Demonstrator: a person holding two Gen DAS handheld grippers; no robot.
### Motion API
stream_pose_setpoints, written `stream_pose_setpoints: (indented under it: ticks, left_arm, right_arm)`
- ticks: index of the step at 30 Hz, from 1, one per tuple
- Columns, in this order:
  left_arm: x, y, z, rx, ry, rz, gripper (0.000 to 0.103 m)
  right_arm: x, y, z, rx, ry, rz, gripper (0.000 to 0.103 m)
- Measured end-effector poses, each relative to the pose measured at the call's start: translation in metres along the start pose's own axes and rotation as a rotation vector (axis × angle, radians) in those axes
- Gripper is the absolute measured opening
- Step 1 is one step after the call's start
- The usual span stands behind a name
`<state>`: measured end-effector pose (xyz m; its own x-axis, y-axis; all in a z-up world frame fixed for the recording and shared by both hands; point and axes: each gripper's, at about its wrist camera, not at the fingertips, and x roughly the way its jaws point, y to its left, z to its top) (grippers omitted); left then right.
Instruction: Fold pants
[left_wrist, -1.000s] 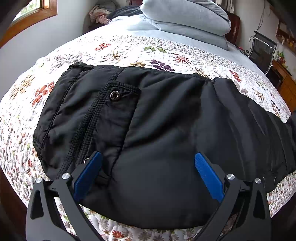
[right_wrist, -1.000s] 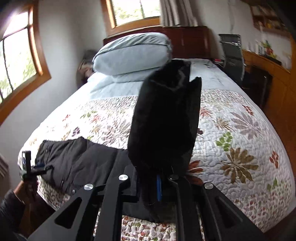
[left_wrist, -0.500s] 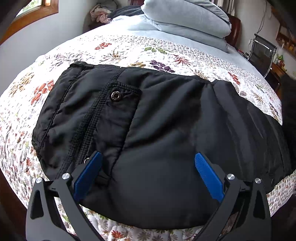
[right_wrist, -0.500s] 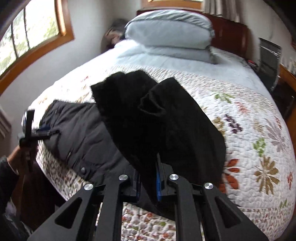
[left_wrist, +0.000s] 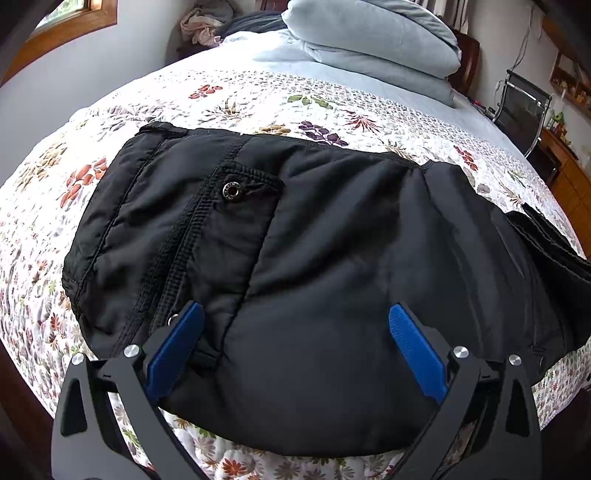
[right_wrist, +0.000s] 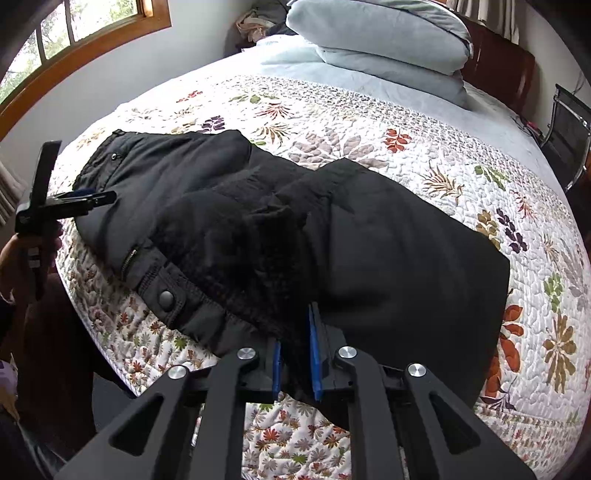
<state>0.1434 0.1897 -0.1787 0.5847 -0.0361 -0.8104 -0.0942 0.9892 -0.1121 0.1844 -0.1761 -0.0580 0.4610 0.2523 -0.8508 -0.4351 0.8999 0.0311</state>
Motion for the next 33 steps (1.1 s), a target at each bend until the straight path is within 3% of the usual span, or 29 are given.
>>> stream_pose_setpoints:
  ticks: [5, 8, 10, 13, 16, 20, 27, 33]
  left_arm:
    - [0.001, 0.001, 0.0, -0.009, -0.001, -0.002, 0.1]
    - [0.001, 0.001, 0.001, -0.012, -0.001, -0.006, 0.1]
    - [0.001, 0.002, 0.001, -0.014, -0.001, -0.007, 0.1]
    - [0.001, 0.002, 0.0, -0.013, -0.001, -0.005, 0.1]
    - [0.001, 0.001, 0.0, -0.008, 0.0, 0.002, 0.1]
    - [0.002, 0.0, 0.0, -0.005, -0.001, 0.006, 0.1]
    - [0.002, 0.001, 0.001, -0.005, -0.001, 0.004, 0.1]
    - [0.002, 0.002, 0.001, -0.006, -0.001, 0.003, 0.1]
  right_arm:
    - [0.015, 0.012, -0.002, -0.054, 0.033, -0.025, 0.013]
    - [0.024, 0.019, -0.008, -0.086, 0.059, -0.013, 0.03]
    - [0.025, 0.023, -0.012, -0.104, 0.063, 0.002, 0.048]
    - [0.02, 0.027, -0.016, -0.1, 0.051, 0.065, 0.061]
    - [0.013, 0.024, -0.013, -0.06, 0.021, 0.109, 0.06]
    - [0.018, 0.026, -0.007, -0.062, 0.02, 0.08, 0.058]
    - [0.025, 0.018, 0.001, -0.01, 0.008, 0.131, 0.018]
    - [0.009, 0.029, -0.002, -0.055, -0.02, 0.182, 0.014]
